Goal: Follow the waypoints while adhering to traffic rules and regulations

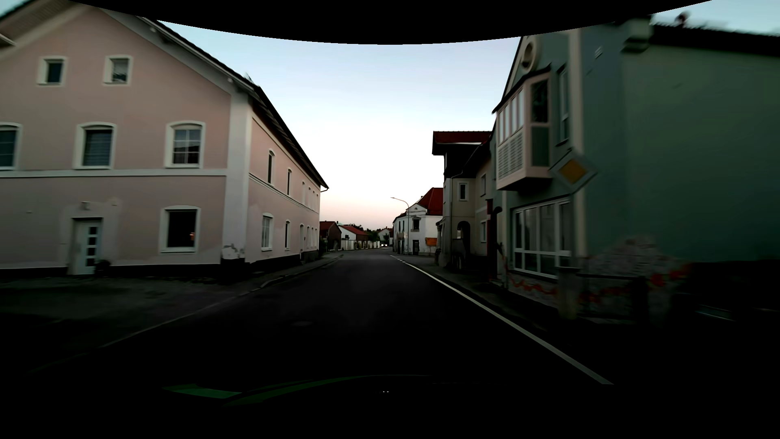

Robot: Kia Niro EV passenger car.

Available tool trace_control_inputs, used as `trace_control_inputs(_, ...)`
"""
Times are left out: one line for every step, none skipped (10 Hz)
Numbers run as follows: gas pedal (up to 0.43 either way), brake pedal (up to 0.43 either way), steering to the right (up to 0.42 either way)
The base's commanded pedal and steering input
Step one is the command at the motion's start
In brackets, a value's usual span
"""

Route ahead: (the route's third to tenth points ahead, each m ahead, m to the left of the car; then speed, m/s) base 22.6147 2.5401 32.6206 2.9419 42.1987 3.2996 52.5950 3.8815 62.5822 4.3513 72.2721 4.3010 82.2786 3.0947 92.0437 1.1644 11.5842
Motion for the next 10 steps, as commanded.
trace_control_inputs(0.11, 0.0, -0.007)
trace_control_inputs(0.11, 0.0, -0.007)
trace_control_inputs(0.11, 0.0, -0.007)
trace_control_inputs(0.11, 0.0, -0.007)
trace_control_inputs(0.11, 0.0, -0.007)
trace_control_inputs(0.098, 0.0, -0.006)
trace_control_inputs(0.098, 0.0, -0.006)
trace_control_inputs(0.098, 0.0, -0.007)
trace_control_inputs(0.098, 0.0, -0.007)
trace_control_inputs(0.098, 0.0, -0.006)
